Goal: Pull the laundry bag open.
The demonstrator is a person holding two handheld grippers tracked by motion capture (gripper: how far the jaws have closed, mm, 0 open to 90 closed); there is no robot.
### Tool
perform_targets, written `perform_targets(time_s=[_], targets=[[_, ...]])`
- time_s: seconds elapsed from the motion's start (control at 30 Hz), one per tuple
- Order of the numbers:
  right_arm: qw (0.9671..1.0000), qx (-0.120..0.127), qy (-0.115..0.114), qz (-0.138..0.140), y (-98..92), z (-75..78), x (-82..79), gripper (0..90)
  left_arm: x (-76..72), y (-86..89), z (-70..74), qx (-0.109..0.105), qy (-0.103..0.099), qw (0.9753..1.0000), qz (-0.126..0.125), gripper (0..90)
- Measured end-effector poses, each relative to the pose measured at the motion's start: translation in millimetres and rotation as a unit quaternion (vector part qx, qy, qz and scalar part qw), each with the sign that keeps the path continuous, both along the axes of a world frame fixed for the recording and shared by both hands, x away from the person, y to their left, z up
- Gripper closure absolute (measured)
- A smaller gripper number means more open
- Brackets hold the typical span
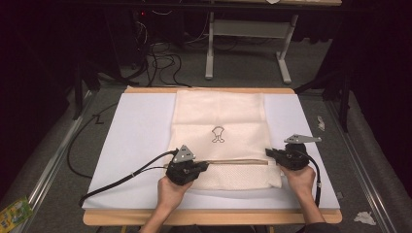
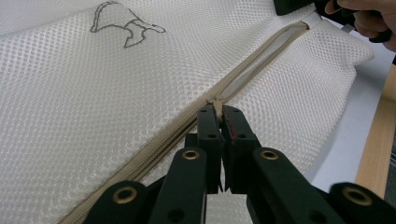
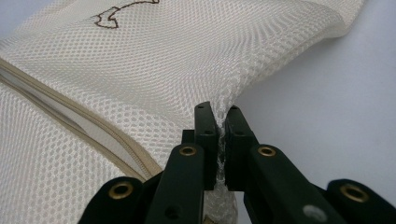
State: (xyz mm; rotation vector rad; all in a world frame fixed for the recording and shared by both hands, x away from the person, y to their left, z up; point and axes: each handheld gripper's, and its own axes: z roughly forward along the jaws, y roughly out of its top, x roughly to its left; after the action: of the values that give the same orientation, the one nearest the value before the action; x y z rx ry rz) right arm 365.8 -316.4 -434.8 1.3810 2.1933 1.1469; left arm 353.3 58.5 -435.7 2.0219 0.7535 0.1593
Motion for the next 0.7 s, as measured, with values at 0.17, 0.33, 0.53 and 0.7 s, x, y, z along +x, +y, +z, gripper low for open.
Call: perform_targets(time_s=[0.17, 0.33, 0.53, 0.7], targets=[[1.0, 0.002, 0.002, -0.002, -0.9, -1.3, 1.6, 87.9, 0.2, 6.5, -0.6, 0.0, 0.001, 1.0, 0.007, 87.0], [1.0, 0.002, 0.002, -0.001, 1.0, -1.3, 1.9, 87.9, 0.1, 9.7, 0.8, -0.002, 0.001, 0.9999, 0.01, 87.0], [1.0, 0.001, 0.001, 0.001, 3.0, -0.8, 4.7, 87.9, -0.8, 12.4, 0.8, -0.003, 0.001, 0.9999, 0.01, 87.1], [1.0, 0.0, 0.001, 0.0, 3.9, 0.2, 5.3, 87.9, -1.0, 20.4, 2.2, -0.005, -0.001, 0.9998, 0.018, 87.1]])
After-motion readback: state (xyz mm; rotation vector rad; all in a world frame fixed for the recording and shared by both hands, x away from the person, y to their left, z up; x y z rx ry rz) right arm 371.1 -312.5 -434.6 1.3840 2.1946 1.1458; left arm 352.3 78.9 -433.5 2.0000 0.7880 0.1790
